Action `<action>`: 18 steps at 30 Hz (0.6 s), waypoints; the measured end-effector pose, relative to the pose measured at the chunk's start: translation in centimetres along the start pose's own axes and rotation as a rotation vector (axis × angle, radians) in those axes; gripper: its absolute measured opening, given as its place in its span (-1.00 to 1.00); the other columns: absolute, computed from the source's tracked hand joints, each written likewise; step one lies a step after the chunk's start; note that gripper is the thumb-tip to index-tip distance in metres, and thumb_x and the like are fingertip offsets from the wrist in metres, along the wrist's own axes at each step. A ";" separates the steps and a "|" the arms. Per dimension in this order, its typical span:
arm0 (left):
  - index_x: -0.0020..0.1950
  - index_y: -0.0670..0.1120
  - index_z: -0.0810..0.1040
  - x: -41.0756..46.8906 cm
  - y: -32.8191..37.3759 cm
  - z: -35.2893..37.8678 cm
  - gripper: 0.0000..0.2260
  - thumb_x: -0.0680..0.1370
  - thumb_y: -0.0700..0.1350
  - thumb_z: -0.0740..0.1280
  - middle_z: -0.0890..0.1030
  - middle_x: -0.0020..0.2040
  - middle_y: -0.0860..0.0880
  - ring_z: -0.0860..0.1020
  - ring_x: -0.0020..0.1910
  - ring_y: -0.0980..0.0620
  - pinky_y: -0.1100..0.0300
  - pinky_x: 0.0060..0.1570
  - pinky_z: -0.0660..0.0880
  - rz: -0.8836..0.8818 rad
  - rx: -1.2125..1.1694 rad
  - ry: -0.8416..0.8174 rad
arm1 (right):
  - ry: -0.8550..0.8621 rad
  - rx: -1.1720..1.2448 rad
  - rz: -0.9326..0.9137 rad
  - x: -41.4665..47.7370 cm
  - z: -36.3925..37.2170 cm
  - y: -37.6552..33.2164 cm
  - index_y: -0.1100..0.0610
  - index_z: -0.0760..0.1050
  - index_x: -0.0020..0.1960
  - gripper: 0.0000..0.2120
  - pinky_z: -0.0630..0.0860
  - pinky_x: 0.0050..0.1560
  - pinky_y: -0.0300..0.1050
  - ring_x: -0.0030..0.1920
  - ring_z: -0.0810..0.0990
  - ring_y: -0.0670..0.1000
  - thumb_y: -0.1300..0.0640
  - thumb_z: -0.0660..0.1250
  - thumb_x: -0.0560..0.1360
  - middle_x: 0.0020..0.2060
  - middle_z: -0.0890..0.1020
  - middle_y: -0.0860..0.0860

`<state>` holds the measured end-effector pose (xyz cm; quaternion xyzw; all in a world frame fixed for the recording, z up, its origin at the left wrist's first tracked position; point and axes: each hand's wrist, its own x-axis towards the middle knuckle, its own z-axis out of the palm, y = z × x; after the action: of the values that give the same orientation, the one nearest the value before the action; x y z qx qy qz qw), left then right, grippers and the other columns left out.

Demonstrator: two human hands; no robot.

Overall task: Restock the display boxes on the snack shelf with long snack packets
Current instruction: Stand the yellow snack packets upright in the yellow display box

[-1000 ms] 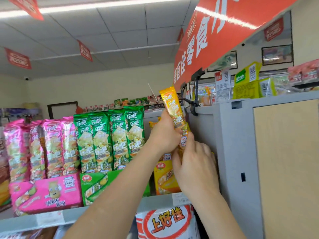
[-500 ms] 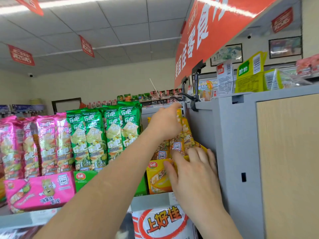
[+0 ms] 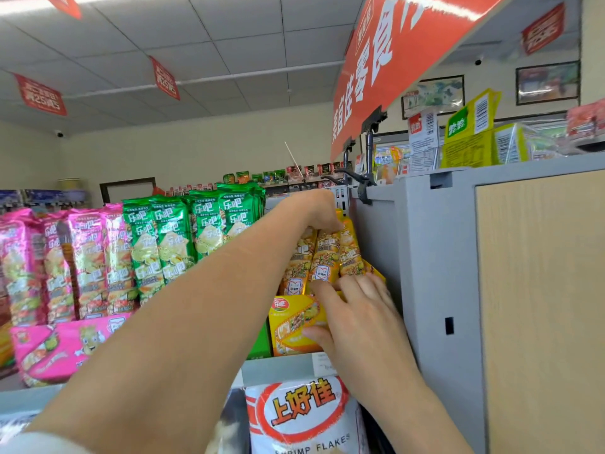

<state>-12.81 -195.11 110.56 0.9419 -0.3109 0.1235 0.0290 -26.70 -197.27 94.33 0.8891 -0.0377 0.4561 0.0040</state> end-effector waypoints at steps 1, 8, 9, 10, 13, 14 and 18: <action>0.40 -0.18 0.40 0.2 0.0 -0.2 -0.48 0.55 0.07 0.38 0.55 0.11 -0.09 0.57 -0.06 -0.10 0.12 -0.20 0.52 -0.008 0.013 -0.032 | 0.013 0.003 -0.009 0.0 0.1 0.1 0.03 0.63 0.08 -0.49 0.55 0.11 0.08 -0.11 0.60 0.08 -0.17 0.59 0.21 -0.20 0.60 0.00; 0.52 -0.13 0.24 1.0 -0.2 -1.2 -0.26 0.47 0.13 0.46 0.34 0.48 -0.10 0.35 0.41 -0.19 -0.07 0.34 0.34 -0.044 -0.007 -0.081 | 0.087 0.091 -0.007 -0.4 0.8 0.0 0.03 0.59 0.10 -0.48 0.57 0.01 0.03 0.01 0.56 0.11 -0.08 0.62 0.21 -0.03 0.57 0.06; 0.51 -0.14 0.25 0.9 -0.1 -1.2 -0.27 0.46 0.09 0.48 0.35 0.46 -0.10 0.36 0.40 -0.18 -0.05 0.32 0.35 -0.037 -0.050 -0.044 | 0.099 0.095 -0.021 -0.6 1.0 0.1 0.04 0.58 0.12 -0.49 0.56 0.06 0.05 0.03 0.56 0.11 -0.06 0.61 0.23 -0.02 0.57 0.05; 0.49 -0.14 0.27 0.8 0.0 -1.2 -0.30 0.46 0.04 0.49 0.38 0.44 -0.11 0.38 0.37 -0.17 -0.02 0.26 0.38 -0.026 -0.124 0.008 | 0.111 0.100 -0.040 -0.6 1.1 0.1 0.05 0.58 0.13 -0.51 0.54 0.13 0.08 0.02 0.56 0.11 -0.04 0.61 0.26 -0.02 0.57 0.05; 0.35 -0.08 0.35 0.5 0.1 -1.2 -0.43 0.44 -0.06 0.53 0.49 0.28 -0.11 0.47 0.16 -0.11 0.08 0.01 0.44 0.020 -0.401 0.204 | 0.137 0.146 -0.063 -0.6 1.3 0.3 0.07 0.58 0.16 -0.60 0.50 0.23 0.13 0.01 0.57 0.12 0.05 0.55 0.35 -0.05 0.58 0.03; 0.32 -0.07 0.35 0.3 0.1 -1.1 -0.46 0.44 -0.06 0.53 0.51 0.23 -0.11 0.49 0.11 -0.09 0.08 -0.03 0.46 0.032 -0.447 0.242 | 0.142 0.158 -0.062 -0.6 1.3 0.4 0.08 0.58 0.16 -0.63 0.49 0.26 0.13 0.02 0.56 0.12 0.09 0.52 0.38 -0.05 0.58 0.03; 0.37 -0.14 0.32 -0.5 0.0 0.9 -0.40 0.46 0.02 0.50 0.49 0.18 -0.10 0.49 0.07 -0.11 0.08 -0.10 0.41 -0.011 -0.255 0.098 | 0.126 0.169 -0.055 -0.8 1.3 0.4 0.10 0.56 0.22 -0.65 0.42 0.34 0.14 0.08 0.55 0.14 0.13 0.44 0.44 0.01 0.58 0.04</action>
<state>-12.99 -194.94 109.53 0.9251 -0.3171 0.1287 0.1645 -26.12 -197.72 92.91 0.8566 0.0256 0.5123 -0.0560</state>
